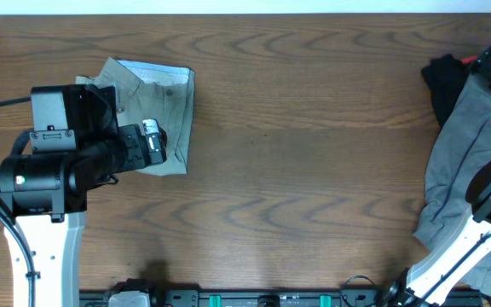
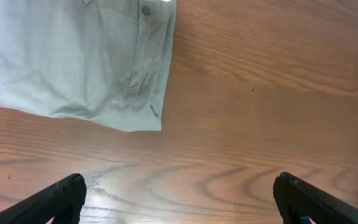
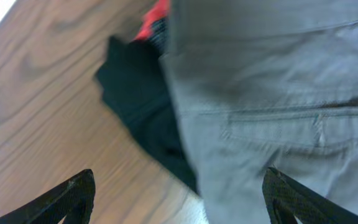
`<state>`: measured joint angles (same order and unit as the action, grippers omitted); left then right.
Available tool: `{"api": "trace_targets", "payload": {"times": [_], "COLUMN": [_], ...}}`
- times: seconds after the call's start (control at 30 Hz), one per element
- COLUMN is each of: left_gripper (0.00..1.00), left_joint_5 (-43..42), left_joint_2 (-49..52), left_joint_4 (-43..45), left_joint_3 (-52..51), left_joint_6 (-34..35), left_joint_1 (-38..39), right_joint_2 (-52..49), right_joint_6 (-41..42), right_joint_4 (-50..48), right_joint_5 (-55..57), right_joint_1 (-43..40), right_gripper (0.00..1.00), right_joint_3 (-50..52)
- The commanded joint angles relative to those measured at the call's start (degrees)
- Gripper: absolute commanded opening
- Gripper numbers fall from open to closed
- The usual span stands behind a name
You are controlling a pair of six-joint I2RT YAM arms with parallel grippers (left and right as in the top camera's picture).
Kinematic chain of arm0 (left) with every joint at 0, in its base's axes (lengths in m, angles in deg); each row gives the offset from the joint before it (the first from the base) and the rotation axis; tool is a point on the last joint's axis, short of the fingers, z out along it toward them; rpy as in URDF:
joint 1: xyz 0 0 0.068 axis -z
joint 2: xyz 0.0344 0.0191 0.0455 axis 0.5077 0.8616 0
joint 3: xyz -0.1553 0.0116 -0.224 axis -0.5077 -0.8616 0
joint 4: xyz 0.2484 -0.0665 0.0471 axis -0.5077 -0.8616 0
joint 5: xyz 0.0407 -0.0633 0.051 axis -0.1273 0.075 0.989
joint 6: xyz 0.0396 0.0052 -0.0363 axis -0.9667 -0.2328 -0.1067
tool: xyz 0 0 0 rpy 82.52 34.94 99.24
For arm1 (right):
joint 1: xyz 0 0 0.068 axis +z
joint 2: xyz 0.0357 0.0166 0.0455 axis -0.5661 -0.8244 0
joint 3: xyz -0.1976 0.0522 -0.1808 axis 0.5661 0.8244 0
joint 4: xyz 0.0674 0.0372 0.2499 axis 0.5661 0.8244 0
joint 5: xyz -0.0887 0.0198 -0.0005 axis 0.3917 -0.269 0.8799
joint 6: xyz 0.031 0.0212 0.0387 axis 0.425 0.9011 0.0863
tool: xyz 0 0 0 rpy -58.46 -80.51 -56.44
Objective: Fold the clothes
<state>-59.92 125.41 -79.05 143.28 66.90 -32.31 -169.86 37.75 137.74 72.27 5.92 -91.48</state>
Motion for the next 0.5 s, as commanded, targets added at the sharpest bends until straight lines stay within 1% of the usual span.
{"api": "trace_targets", "payload": {"times": [0.0, 0.3, 0.37, 0.47], "left_gripper": [0.98, 0.98, 0.98, 0.98], "left_joint_5": [-0.26, -0.28, -0.28, -0.28], "left_joint_2": [0.00, 0.00, 0.00, 0.00], "left_joint_4": [-0.35, -0.35, -0.55, -0.79], "left_joint_3": [0.94, 0.94, 0.94, 0.94], "left_joint_6": [-0.59, -0.59, -0.57, -0.59], "left_joint_1": [0.17, 0.17, 0.17, 0.17], "right_joint_2": [-1.51, -6.88, -8.09, -9.14], "right_joint_6": [2.47, 2.91, 3.72, 5.75], "right_joint_4": [-1.95, -7.28, -7.82, -8.00], "right_joint_5": [5.55, 6.47, 6.49, 6.40], "right_joint_1": [-0.59, 0.04, 0.07, 0.11], "right_gripper": [0.84, 0.82, 0.80, 0.71], "right_joint_3": [-1.46, -1.44, -1.44, -1.42]}}
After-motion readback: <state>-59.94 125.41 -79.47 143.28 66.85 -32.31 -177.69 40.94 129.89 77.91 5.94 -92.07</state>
